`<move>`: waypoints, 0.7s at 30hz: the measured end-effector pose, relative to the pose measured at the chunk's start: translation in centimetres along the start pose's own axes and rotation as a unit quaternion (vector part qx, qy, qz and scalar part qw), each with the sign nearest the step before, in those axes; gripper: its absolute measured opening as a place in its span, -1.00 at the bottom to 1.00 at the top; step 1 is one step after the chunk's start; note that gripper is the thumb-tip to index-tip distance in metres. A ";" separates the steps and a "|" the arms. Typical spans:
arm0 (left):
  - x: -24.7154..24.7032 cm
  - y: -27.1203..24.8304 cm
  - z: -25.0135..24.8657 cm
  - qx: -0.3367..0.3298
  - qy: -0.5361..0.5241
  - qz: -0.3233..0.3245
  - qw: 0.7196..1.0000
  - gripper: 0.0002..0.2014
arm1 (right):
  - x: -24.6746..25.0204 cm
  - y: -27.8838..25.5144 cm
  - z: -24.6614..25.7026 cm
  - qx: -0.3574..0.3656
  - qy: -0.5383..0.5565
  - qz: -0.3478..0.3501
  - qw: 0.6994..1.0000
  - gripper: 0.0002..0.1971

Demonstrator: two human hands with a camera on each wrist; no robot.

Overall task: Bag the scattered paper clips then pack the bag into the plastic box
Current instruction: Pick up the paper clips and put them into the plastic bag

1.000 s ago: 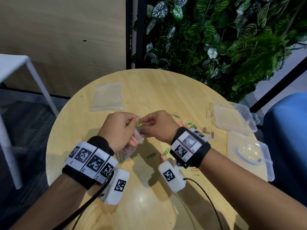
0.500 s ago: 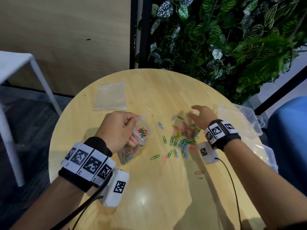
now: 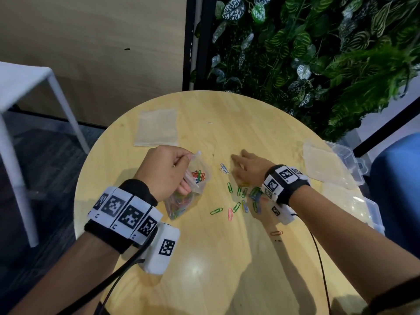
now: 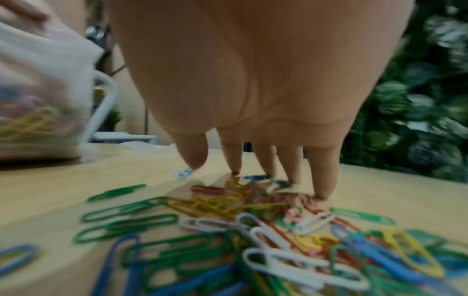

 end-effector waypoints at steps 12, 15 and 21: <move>0.1 -0.4 0.2 -0.008 0.022 0.003 1.000 -0.76 | -1.6 -3.8 -2.7 -0.016 -0.011 -0.110 0.994 -0.69; 0.1 -0.5 0.3 -0.003 0.015 0.004 1.000 -0.77 | -1.0 -4.4 -4.0 -0.080 0.108 -0.163 0.977 -0.86; -0.2 -0.8 0.3 0.010 -0.005 0.005 1.000 -0.77 | -0.1 -5.5 -6.0 -0.205 0.642 -0.226 0.704 -0.86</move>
Point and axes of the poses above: each hand's wrist, its own y-axis towards the middle knuckle, its own x-axis out of the back of the hand, z = x × y, the point moved 3 cm from there along y, towards the middle knuckle, and after that the axes turned 3 degrees about -z, right-handed, at the moved point
